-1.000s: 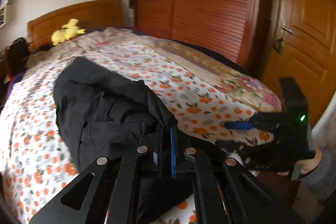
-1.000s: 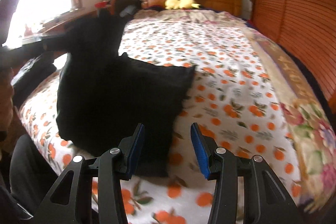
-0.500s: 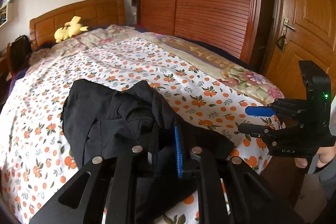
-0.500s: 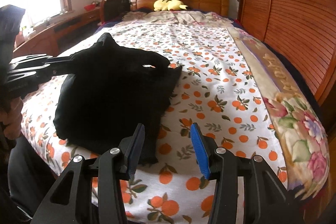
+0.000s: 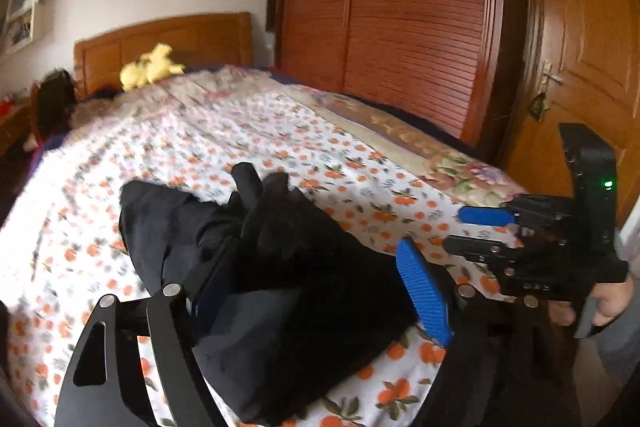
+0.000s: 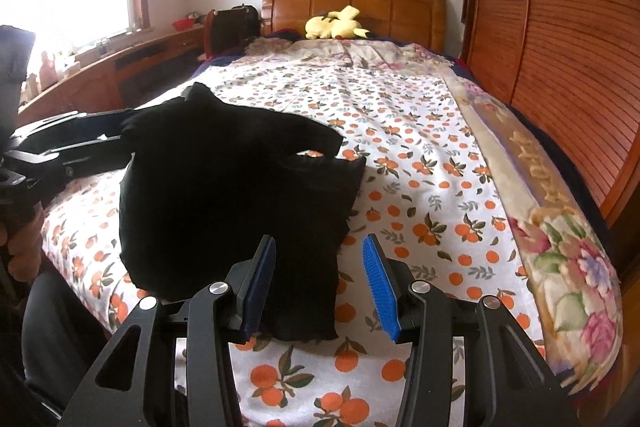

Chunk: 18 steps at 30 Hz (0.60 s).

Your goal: Fold large clothes

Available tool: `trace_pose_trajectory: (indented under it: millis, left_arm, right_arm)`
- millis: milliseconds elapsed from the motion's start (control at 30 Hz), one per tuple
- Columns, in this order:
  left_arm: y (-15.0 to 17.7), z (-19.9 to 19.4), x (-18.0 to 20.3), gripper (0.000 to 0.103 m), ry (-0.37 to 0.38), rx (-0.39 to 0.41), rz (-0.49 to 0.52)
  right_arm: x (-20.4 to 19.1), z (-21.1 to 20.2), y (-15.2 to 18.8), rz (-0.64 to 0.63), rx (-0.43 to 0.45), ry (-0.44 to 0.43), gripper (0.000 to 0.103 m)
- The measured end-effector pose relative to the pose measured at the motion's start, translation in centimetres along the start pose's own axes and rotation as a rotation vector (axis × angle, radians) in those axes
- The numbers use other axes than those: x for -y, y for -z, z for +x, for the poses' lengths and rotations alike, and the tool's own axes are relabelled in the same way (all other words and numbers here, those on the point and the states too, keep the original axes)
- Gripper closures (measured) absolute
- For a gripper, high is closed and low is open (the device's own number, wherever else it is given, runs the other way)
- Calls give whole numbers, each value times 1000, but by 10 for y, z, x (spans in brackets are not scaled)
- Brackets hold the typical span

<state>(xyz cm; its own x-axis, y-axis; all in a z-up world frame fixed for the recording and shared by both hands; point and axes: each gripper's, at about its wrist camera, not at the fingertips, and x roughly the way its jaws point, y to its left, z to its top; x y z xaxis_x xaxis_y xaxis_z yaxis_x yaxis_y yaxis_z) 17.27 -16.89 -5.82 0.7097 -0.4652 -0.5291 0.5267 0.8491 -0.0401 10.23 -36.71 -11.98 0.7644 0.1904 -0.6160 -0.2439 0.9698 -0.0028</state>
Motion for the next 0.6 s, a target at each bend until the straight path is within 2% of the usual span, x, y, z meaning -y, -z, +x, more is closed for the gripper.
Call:
trace_pose_trajectory:
  millis: [300,433,600]
  left_arm:
    - [-8,-39,-15,19,-8,43,-16]
    - [-7,-68,-34,15,-43,82,-25]
    - [4,-84,-60,11,-92,85,-48]
  right_arm:
    - [-11,3,-12,10,24,-20,59]
    - [-26,5,-19,-10,30,-36,59]
    - [-46,5,-34,-35,52,-64,59]
